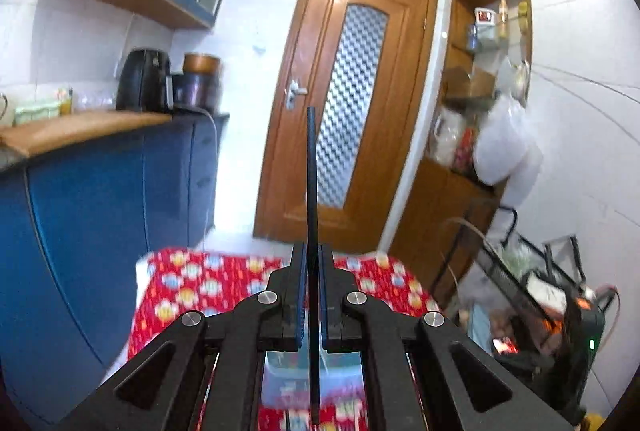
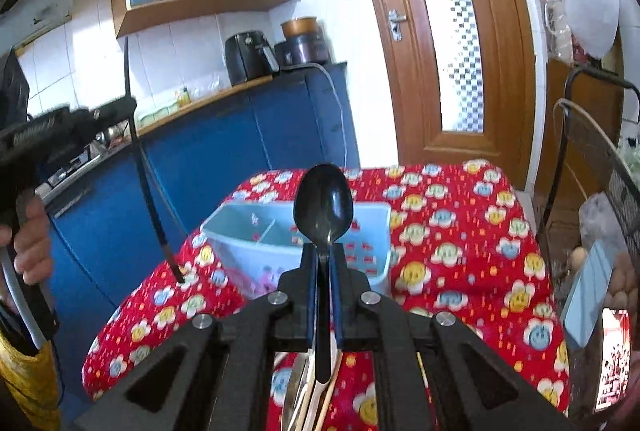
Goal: Organize utensils
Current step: 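Lift the black spoon with the right gripper while the left lifts the chopsticks over the box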
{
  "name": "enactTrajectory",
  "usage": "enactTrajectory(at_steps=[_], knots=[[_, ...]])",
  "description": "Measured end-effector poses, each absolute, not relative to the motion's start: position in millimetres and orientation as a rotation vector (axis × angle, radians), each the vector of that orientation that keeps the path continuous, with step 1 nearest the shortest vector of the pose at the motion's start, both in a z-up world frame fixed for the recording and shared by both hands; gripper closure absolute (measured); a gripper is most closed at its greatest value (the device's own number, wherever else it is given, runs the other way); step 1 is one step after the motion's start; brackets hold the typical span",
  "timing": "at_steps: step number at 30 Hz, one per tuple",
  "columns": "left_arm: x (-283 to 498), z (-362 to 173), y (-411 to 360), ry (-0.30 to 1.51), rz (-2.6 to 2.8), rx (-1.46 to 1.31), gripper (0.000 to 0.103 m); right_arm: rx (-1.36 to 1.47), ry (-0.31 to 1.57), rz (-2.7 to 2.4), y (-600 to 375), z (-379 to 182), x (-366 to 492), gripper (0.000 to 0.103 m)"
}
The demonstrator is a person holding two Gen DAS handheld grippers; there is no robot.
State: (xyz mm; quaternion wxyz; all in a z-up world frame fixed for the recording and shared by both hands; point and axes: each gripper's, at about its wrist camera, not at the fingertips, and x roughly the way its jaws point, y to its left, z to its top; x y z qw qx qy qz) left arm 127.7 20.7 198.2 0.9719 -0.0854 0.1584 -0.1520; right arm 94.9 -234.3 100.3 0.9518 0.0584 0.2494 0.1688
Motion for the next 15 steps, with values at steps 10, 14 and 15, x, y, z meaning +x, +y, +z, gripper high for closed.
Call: enactTrajectory(at_steps=[10,14,15], knots=[[190.3,183.9,9.7,0.306,-0.194,-0.193,0.098,0.121,0.38,0.301,-228.1,101.9,138.1,0.095],[196.7,167.5,3.8,0.291,-0.179,-0.181,0.098,0.099,0.341,0.284,-221.1,92.9,154.6,0.095],[197.9,162.4,2.4,0.295,-0.18,-0.177,0.098,0.099,0.334,0.282,-220.1,89.2,158.9,0.095]])
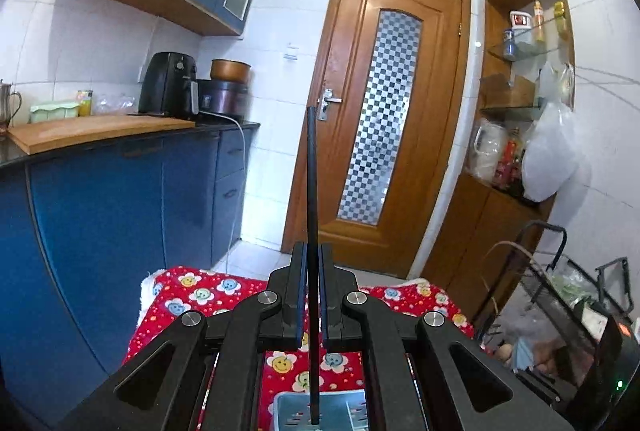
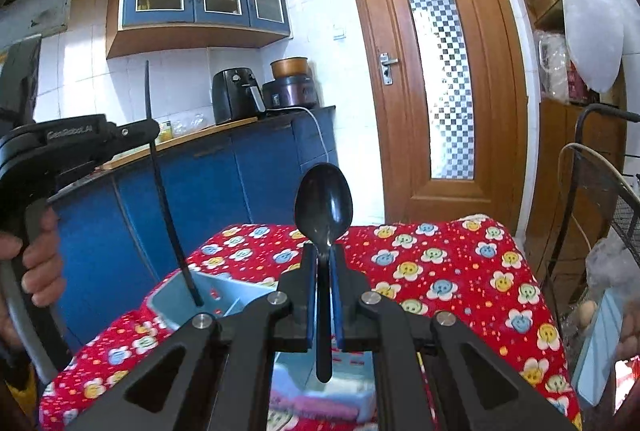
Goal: Organize utensils
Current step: 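Lift the black spoon with the right gripper while the left lifts the chopsticks over the box, then lower the spoon into the blue box and open the right gripper while the left releases chopsticks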
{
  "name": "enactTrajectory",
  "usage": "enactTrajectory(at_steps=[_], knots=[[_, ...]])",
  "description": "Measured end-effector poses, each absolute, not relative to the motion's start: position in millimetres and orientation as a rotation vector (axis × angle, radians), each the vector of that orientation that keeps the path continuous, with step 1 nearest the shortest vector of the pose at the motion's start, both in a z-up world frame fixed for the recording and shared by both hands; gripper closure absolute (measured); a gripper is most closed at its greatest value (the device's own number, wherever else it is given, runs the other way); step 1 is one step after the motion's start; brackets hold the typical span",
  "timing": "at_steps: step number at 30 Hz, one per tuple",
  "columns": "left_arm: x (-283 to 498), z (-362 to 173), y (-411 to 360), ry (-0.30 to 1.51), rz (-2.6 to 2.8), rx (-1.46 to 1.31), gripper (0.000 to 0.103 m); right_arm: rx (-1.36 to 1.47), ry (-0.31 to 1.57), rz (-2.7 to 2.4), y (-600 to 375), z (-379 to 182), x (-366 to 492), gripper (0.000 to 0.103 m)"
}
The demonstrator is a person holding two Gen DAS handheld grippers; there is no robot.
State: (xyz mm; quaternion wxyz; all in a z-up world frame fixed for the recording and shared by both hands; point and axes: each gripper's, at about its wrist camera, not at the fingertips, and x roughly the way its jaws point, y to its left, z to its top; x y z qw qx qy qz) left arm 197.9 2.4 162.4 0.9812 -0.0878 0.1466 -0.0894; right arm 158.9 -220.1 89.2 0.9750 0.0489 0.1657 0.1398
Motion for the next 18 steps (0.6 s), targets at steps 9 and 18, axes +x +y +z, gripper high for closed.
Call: enactTrajectory(at_steps=[9,18], knots=[[199.8,108.6,-2.1,0.399,-0.201,-0.145,0.098,0.128,0.378,0.286,-219.7,60.8,173.4,0.094],[195.2,87.5,-6.7,0.465,-0.236,-0.13,0.096,0.104,0.418,0.29,-216.3,60.5,166.9,0.083]])
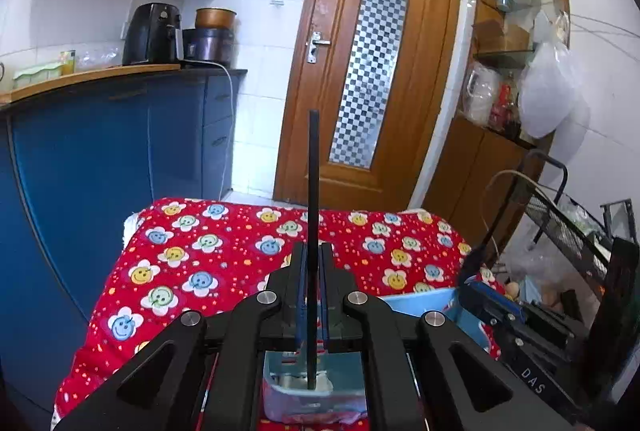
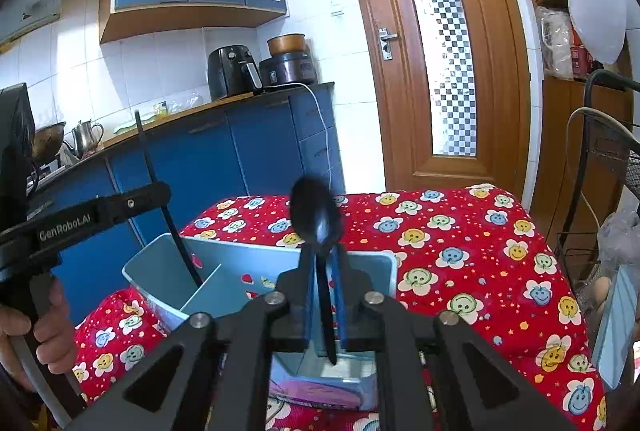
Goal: Organize utensils
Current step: 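Lower the spoon into the blue box and open the right gripper while the left releases chopsticks, then grasp the white spoon with the right gripper while the left grasps a black chopstick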
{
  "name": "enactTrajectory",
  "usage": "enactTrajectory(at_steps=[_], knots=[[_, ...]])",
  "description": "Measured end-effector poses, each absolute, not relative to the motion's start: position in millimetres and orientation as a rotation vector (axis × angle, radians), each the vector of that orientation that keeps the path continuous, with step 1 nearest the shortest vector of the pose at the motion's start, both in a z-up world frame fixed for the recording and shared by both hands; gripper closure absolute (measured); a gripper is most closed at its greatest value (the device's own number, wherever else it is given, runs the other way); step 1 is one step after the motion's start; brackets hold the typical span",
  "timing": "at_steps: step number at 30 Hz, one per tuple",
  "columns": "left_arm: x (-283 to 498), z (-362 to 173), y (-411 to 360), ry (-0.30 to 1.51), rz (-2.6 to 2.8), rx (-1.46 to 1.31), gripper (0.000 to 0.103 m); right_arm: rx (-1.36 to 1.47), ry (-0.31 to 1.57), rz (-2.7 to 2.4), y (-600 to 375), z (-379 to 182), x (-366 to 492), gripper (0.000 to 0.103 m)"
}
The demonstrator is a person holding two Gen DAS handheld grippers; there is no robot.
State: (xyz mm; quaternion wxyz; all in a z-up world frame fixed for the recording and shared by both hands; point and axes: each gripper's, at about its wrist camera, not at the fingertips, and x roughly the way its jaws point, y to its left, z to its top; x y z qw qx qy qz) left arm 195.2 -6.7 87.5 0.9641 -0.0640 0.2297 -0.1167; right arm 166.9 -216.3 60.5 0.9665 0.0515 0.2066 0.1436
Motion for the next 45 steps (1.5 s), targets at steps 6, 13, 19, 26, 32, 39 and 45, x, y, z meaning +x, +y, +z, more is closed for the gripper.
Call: enactTrajectory(at_steps=[6,13,19,26,32,39,45], knots=[[182.1,91.2,-6.8,0.466,-0.25,-0.106,0.082,0.128,0.409,0.295,-219.9,67.4,158.5,0.063],[163.2,101.5,-4.9,0.494,-0.304,-0.089,0.077,0.159,0.404,0.3,-233.1,84.4,136.5,0.06],[142.9,110.2,-2.6,0.515,-0.333,-0.077,0.077,0.143,0.427,0.3,-236.0,91.8,115.7,0.059],[118.4,110.4,0.9,0.547,-0.331,-0.02,0.076,0.103,0.49,0.311,-230.4,88.7,92.4,0.059],[108.4,101.2,7.6,0.618,-0.321,0.006,0.075,0.075,0.564,0.321,-225.7,78.5,80.9,0.059],[111.5,71.8,9.7,0.74,-0.279,0.037,0.075,0.046,0.664,0.313,-221.7,58.9,79.4,0.059],[118.3,46.6,7.4,0.839,-0.265,0.062,0.075,0.045,0.752,0.305,-221.2,42.4,85.8,0.062]])
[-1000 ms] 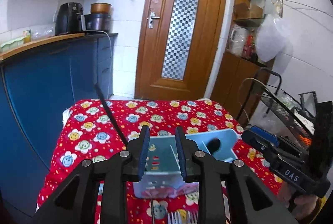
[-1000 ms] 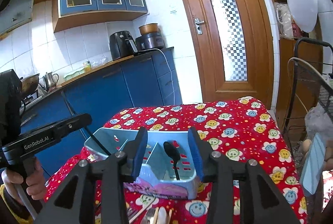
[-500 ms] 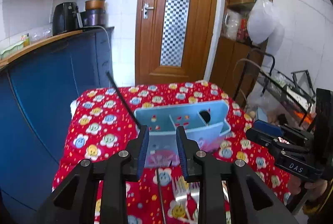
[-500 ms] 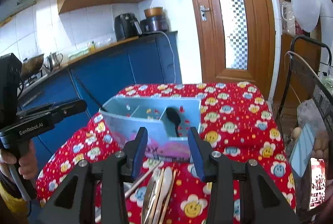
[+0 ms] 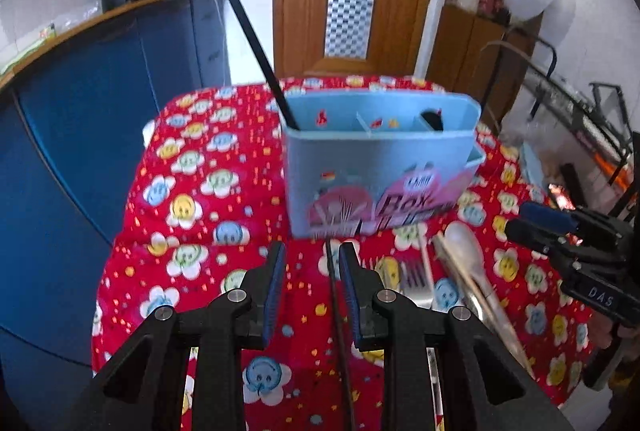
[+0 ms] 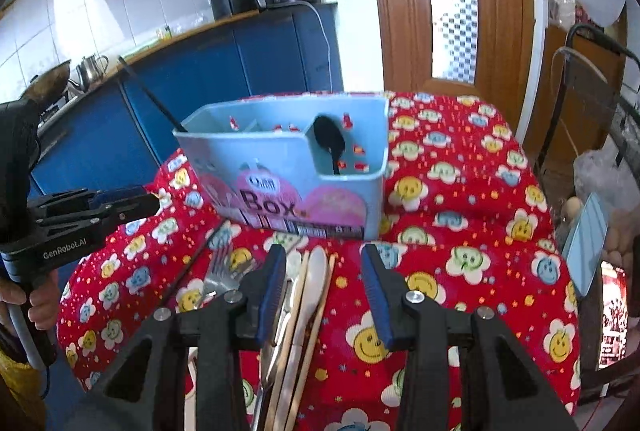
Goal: Organize utensils
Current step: 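Grasp the white spoon with the right gripper while the left grasps a black chopstick, then lift the white spoon with the right gripper while the left carries the chopstick above the box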
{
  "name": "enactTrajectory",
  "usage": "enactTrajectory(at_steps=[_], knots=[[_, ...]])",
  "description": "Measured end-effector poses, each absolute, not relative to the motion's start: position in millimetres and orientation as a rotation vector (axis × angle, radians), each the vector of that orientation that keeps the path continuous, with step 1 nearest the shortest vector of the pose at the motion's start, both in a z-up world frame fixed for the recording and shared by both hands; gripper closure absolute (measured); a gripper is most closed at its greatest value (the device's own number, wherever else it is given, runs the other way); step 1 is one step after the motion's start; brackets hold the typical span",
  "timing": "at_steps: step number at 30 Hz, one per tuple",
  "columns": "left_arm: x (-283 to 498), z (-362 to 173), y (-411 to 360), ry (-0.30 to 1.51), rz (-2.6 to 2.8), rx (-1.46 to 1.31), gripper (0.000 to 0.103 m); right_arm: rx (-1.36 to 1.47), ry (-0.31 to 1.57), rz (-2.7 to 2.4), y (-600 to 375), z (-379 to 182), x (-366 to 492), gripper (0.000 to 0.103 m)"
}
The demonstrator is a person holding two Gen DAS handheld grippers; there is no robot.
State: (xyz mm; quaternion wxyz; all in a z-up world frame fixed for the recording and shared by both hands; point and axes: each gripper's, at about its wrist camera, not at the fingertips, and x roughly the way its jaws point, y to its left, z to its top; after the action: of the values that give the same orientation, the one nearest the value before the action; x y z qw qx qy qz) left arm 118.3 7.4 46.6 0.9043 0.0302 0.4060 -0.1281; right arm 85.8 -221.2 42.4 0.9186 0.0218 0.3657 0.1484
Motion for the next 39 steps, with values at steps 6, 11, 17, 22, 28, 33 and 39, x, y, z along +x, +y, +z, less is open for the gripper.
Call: enactTrajectory(at_steps=[6,11,17,22,28,33,39], knots=[[126.6,23.7,2.3,0.931,-0.263,0.086,0.075,0.06,0.85,0.312,-220.6,26.3,96.4,0.071],[134.0,8.0,-2.9,0.998,-0.265,0.114,0.075,0.075,0.919,0.322,-221.0,16.5,105.0,0.075],[141.4,-6.5,-7.4,1.094,-0.301,0.108,0.076,0.079,0.971,0.342,-219.7,9.2,111.7,0.078],[148.2,-8.2,-12.3,1.134,-0.315,0.126,0.076,0.072,1.011,0.345,-217.1,3.3,119.5,0.08],[161.7,-8.8,-24.0,1.186,-0.33,0.188,0.076,0.07,1.064,0.34,-214.9,-2.1,131.9,0.086],[167.2,-8.5,-33.0,1.202,-0.341,0.212,0.095,0.04,1.079,0.34,-209.2,-1.0,139.9,0.094],[161.2,-7.1,-24.3,1.153,-0.352,0.127,0.098,0.065,1.064,0.356,-211.3,1.8,136.3,0.097]])
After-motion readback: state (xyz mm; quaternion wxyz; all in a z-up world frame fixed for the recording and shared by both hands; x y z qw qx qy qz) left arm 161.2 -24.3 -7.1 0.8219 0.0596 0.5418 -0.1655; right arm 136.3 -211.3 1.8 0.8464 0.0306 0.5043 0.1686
